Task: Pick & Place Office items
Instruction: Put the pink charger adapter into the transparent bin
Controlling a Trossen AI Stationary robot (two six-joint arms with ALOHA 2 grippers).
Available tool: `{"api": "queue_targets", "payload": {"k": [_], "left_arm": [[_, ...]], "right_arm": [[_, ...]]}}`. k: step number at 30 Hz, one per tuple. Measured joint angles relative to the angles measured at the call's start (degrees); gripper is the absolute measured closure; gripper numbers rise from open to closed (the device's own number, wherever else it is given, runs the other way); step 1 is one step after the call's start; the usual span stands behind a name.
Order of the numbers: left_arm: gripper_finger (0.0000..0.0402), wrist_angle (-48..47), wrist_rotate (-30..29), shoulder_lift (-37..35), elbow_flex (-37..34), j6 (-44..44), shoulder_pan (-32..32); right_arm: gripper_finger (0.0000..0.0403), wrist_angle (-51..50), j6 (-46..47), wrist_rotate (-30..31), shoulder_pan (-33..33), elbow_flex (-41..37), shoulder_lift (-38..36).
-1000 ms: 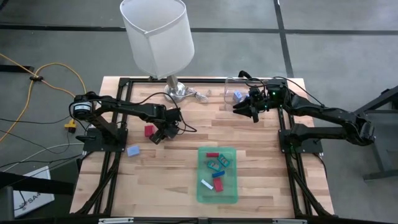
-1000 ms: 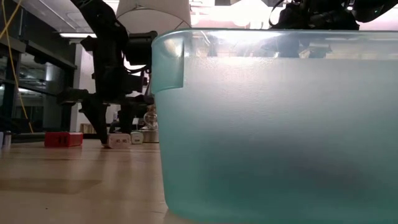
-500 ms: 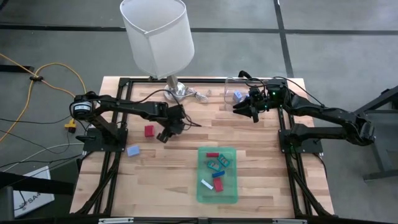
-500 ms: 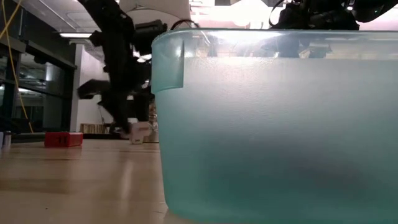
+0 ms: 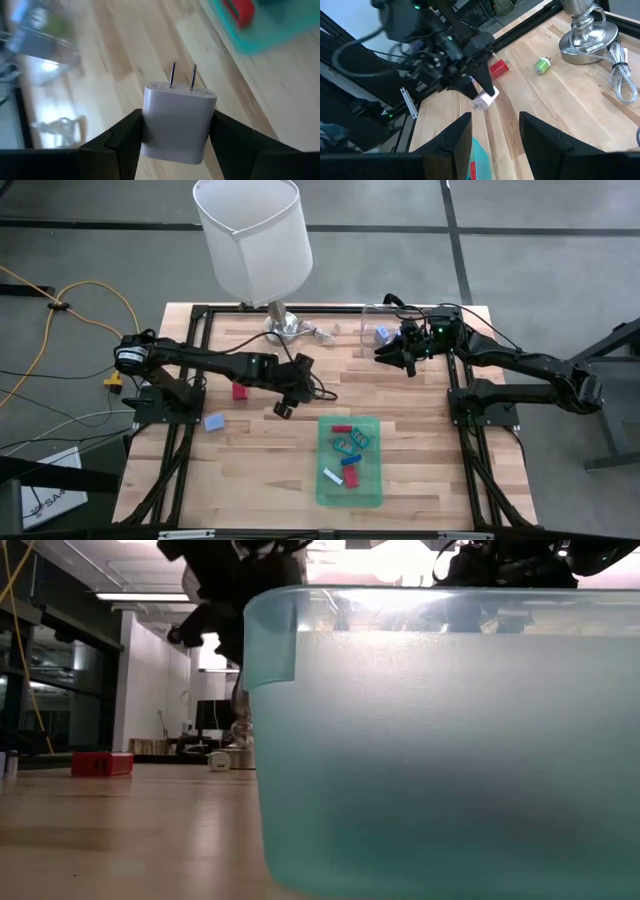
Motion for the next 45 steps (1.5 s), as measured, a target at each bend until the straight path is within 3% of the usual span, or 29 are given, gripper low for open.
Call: {"api": "queue_targets", "payload": {"k": [9,24,32,36,45], "left_arm": [[0.0206,13.58,-11.36,0.16,0.42,-9.91,-2.71],[0.0206,36.82,-19.56,8.65,0.62,-15.50,-1.91],[0.0205,38.18,-19.11,10.54,0.60,-22.36,0.33],[0.0205,38.42,-15.58,10.49,0.60,-26.53,0.89],[0.0205,39.08,-11.81,10.49,0.60,-27.36,0.14]], "right_arm": [[0.0253,0.01,0.01,0.00,-0.01,0.00,-0.01],[0.0253,0.04,0.02,0.00,-0.01,-0.02,-0.02],[0.0253,0.02,0.00,0.00,0.01,-0.02,-0.02],[0.0253,0.02,0.01,0.00,0.01,-0.02,-0.02],[0.0253,0.02,0.00,0.00,-0.01,-0.02,-0.02]]}}
